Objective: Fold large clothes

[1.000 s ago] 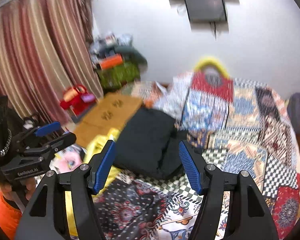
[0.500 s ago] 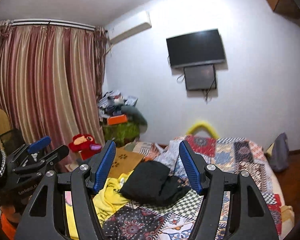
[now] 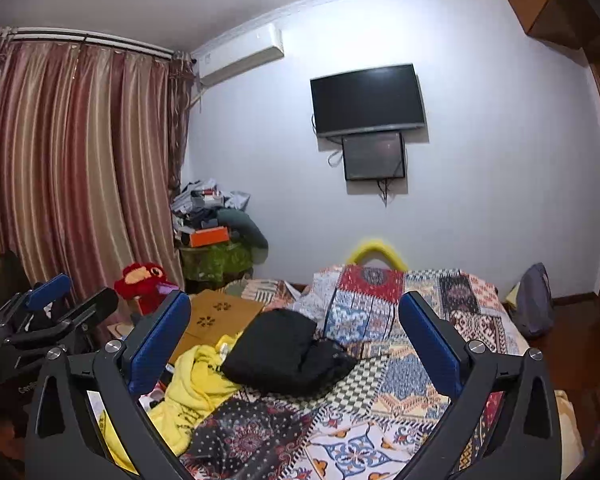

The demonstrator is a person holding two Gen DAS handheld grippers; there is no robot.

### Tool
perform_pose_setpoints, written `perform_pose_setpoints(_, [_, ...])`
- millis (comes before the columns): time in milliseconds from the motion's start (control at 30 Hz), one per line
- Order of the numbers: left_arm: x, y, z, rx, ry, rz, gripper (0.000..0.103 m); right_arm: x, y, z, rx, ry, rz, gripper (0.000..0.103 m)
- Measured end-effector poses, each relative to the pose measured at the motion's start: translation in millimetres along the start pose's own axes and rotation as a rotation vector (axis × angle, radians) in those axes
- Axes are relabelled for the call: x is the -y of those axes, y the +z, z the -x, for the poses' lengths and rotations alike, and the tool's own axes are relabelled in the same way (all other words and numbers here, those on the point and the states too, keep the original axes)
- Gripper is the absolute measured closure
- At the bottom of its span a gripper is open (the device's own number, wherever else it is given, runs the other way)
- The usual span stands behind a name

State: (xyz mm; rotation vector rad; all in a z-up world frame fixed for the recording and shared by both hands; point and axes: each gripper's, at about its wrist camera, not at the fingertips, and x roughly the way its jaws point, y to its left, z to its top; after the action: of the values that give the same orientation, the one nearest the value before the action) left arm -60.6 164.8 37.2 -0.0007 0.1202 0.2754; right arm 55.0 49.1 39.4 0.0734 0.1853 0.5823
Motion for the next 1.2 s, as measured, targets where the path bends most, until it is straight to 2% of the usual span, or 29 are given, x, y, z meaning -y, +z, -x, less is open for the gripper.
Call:
perform_pose_setpoints(500, [3.8, -6.6, -3.8, -0.012, -0.012, -0.014, 0.005, 5.5, -9.8, 1.0, -0.037, -0.014, -0.011, 0.000])
perform_pose_setpoints(1200, [5.9, -10.5, -16.9, -0.030, -0.022, -0.011, 0.004, 2.5, -7.1, 2.2, -0.059, -0.020, -0.014, 0.000])
